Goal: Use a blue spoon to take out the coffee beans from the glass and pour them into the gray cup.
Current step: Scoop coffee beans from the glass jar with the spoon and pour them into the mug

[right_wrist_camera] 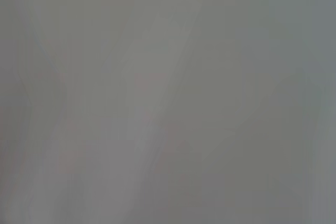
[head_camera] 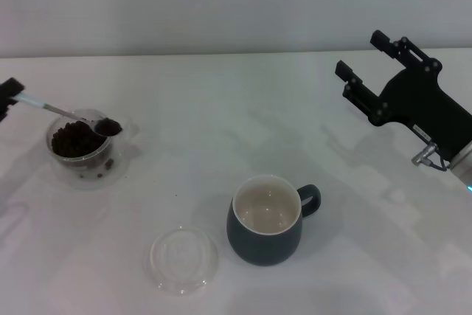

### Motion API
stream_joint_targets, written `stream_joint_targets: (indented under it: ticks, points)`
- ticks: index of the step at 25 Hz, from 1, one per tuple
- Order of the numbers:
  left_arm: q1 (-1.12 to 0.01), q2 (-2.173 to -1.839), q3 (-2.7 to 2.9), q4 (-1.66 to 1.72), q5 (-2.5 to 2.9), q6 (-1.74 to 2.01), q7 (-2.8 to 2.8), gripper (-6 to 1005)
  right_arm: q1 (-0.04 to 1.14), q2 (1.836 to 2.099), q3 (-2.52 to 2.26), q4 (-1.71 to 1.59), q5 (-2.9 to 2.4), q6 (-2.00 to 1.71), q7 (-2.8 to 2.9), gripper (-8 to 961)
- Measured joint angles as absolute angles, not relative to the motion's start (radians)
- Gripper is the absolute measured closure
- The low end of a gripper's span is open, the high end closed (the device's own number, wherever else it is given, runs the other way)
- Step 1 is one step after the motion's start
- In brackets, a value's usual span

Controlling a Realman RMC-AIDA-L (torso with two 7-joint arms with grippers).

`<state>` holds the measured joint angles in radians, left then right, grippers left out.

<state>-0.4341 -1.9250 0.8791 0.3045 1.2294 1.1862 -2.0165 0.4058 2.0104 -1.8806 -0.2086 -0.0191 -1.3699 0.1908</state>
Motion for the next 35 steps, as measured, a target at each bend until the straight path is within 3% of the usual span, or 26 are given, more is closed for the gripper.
stream_joint_targets:
  ticks: [15, 30, 35]
  points:
    - [-0.530, -1.944, 0.950, 0.299, 1.270, 1.217, -2.050, 863, 0.425, 2.012, -1.799, -0.221, -0.017, -1.336, 0.194, 272]
    - [-0.606, -2.001, 1.011, 0.305, 1.351, 1.261, -2.038, 864, 0.426, 2.011, -1.764, -0.222, 0.060, -1.327, 0.190, 272]
    - [-0.621, -2.006, 1.019, 0.307, 1.366, 1.270, -2.032, 864, 0.426, 2.011, -1.737, -0.221, 0.061, -1.321, 0.190, 272]
